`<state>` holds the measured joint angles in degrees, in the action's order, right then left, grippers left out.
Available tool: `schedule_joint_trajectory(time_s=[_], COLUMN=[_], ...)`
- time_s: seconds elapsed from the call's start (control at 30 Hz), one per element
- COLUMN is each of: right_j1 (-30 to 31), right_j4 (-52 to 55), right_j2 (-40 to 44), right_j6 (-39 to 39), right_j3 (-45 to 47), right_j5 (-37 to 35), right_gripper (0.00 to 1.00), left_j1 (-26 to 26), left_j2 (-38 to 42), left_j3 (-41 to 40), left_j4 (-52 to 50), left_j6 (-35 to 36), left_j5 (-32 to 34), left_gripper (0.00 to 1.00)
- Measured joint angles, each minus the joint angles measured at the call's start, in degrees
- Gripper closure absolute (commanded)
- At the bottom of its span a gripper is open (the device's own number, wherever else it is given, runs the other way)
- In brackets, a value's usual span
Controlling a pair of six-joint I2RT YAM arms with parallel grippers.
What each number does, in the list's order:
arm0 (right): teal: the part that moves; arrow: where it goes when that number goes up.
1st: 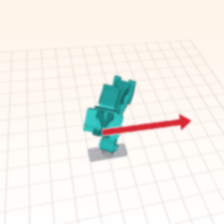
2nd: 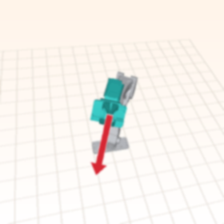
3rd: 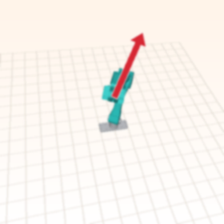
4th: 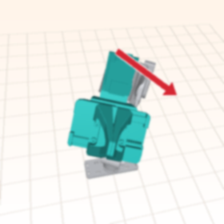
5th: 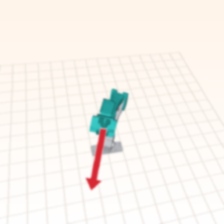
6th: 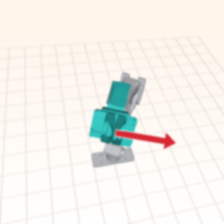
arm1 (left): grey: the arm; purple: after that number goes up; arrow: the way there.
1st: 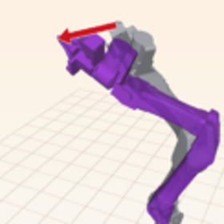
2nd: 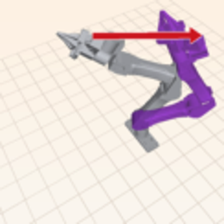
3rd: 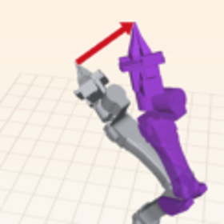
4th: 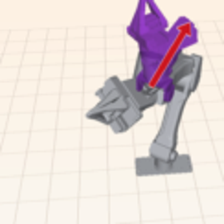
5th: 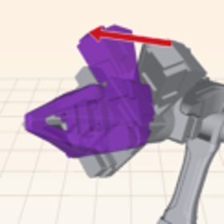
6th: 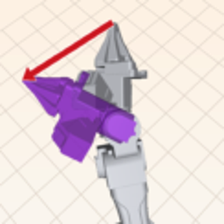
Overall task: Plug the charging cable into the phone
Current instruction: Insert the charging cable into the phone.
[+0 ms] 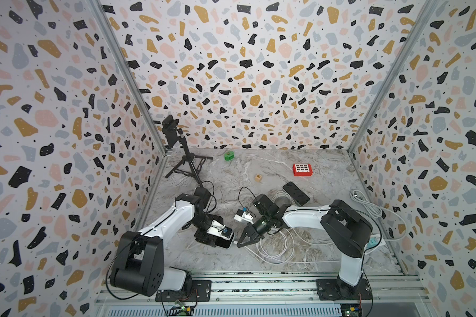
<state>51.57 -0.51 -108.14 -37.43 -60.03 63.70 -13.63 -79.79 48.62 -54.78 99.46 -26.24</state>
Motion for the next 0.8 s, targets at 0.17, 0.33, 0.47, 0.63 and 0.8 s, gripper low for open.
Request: schedule_joint_trajectory(time_s=[0.17,0.33,0.47,0.63,0.8], right_j1=[0.07,0.13,0.20,0.20,0.17], right_j4=[0.72,2.93,4.00,4.94,5.03], right_j2=[0.00,0.00,0.00,0.00,0.00], right_j6=[0.79,1.99,2.60,2.75,2.38], right_j3=[-0.26,-1.22,-1.55,-2.08,-2.19], right_j5=[-0.28,-0.46,-0.59,-1.36,-2.08], right_gripper=[1.00,1.00,1.00,1.00,1.00], left_j1=[-0.04,-0.04,-0.04,-0.04,-0.04], left_j2=[0.09,0.57,1.27,1.33,1.33], left_j3=[-0.50,-0.68,-0.76,-0.76,-0.76], left_j4=[0.00,-0.39,-0.57,-0.44,-0.35], left_j6=[0.68,2.29,2.97,2.97,1.60], left_j5=[-0.39,-0.55,-0.57,-0.44,-0.44], left_gripper=[0.27,0.27,0.27,0.28,0.29])
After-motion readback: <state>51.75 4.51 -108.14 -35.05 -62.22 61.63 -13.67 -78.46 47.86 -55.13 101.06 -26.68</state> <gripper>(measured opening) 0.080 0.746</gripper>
